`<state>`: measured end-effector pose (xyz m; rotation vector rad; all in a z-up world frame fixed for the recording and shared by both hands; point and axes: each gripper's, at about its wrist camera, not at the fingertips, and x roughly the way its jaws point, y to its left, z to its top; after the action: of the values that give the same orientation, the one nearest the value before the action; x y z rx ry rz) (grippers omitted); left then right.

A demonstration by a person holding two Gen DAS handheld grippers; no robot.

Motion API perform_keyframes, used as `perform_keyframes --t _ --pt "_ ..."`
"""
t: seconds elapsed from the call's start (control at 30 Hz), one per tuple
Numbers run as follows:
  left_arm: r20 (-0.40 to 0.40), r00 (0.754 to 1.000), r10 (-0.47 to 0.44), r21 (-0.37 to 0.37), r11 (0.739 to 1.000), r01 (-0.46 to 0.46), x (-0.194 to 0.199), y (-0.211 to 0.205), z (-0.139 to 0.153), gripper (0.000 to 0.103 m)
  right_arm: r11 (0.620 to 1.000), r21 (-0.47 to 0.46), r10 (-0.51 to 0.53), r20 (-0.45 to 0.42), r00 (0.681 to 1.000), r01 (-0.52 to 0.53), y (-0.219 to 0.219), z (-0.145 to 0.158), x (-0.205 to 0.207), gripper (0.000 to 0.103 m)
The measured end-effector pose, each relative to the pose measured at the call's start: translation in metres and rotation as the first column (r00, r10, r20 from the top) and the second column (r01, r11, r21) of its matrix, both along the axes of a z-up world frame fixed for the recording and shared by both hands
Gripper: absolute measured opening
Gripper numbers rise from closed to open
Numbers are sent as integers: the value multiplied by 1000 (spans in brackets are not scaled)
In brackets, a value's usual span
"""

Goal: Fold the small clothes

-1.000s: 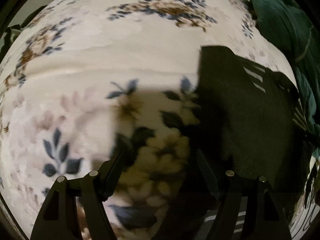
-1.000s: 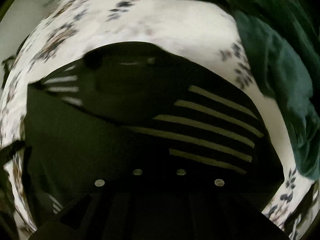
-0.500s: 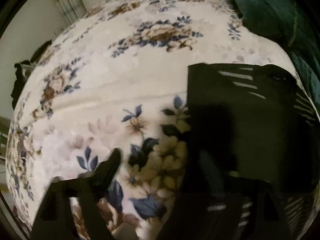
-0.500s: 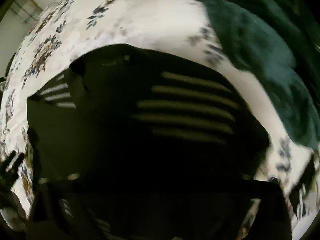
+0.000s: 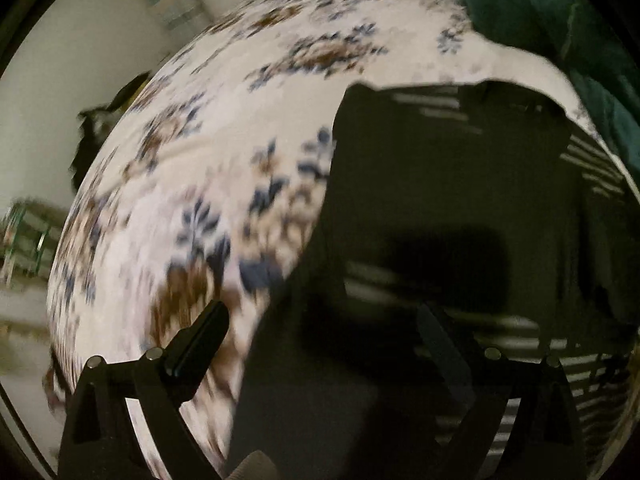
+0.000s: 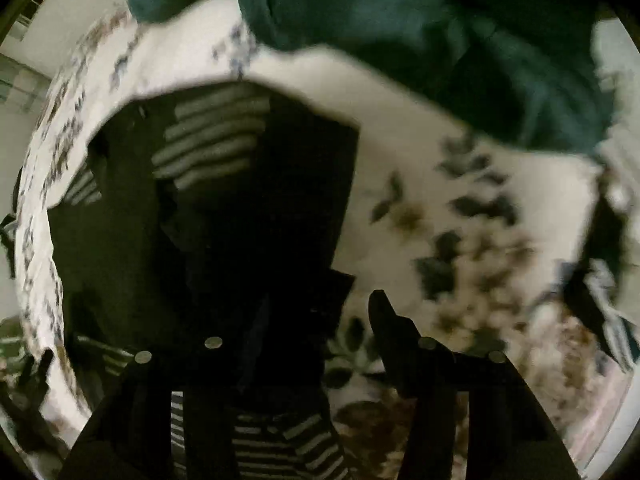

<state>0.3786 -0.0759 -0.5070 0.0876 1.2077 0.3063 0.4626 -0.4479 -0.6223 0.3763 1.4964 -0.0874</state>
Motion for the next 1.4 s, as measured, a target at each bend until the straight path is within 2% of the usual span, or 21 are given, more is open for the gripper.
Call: perform_keyframes --t 0.03,0.1,0.2,0.3,0.37,0.43,0.47,0.5,0.53,0.57,0.6,0.77,0.93,1.07,1.13,1.17,1.2,1.23,1.27,1.3,1.4 --pt "-15 999 50 -1 999 -50 -11 -8 -2 97 999 27 27 -7 1000 -27 1 -9 3 51" --pt "-28 993 113 -8 994 -113 -26 -19 -5 97 997 36 73 13 997 -73 4 -12 6 16" --pt "-47 980 195 -31 980 -197 -43 -39 -9 97 984 -22 177 122 977 -176 10 17 3 9" --pt "-60 971 231 -52 971 -235 -45 -57 -16 97 971 -85 236 219 947 -223 3 41 1 8" --pt "-53 972 230 -44 972 -232 -40 -71 -18 97 967 -116 247 239 939 -225 -8 44 10 8" --pt "-37 976 216 -44 975 -217 -34 -83 -16 97 970 -21 243 186 952 -244 -20 25 27 9" --pt "-28 978 207 -44 977 -208 -32 -89 -14 97 966 27 250 151 956 -257 -25 15 35 10" --pt "-22 981 190 -43 981 -191 -32 -95 -13 97 963 52 258 121 959 -266 -30 7 39 20" --pt "-19 986 165 -40 985 -166 -34 -104 -12 97 962 57 261 102 960 -267 -35 3 42 31" --pt "-23 991 134 -38 990 -135 -38 -114 -12 97 964 72 249 114 962 -258 -46 4 42 50" --pt "-32 993 110 -46 993 -111 -43 -123 -13 97 965 104 228 132 965 -243 -58 8 39 58" --pt "-144 984 -102 -177 981 76 -117 -199 -29 97 950 232 190 109 976 -210 -109 20 23 59" --pt "-299 914 -274 -279 941 190 -209 -275 -66 97 930 264 262 17 965 -257 -129 7 10 59" --pt "-350 875 -334 -234 936 264 -248 -308 -97 97 919 303 265 0 964 -253 -130 -8 16 59" --pt "-333 878 -345 -199 935 293 -254 -312 -107 95 912 345 233 5 972 -221 -128 -14 25 59" --pt "-310 886 -345 -207 934 292 -253 -311 -107 90 903 383 204 14 979 -194 -125 -18 35 59" --pt "-280 897 -342 -220 932 287 -252 -308 -104 74 895 408 189 22 982 -182 -120 -23 43 59" --pt "-247 909 -335 -231 932 281 -251 -303 -100 50 888 424 183 24 983 -176 -116 -26 50 59" --pt "-227 917 -328 -231 933 277 -250 -300 -95 37 883 441 168 25 985 -162 -108 -33 62 59" --pt "-207 924 -323 -226 934 276 -249 -296 -90 10 882 448 157 19 987 -148 -103 -39 70 59" --pt "-165 939 -302 -251 933 256 -248 -282 -79 8 872 487 77 -33 996 -52 -91 -64 89 59"
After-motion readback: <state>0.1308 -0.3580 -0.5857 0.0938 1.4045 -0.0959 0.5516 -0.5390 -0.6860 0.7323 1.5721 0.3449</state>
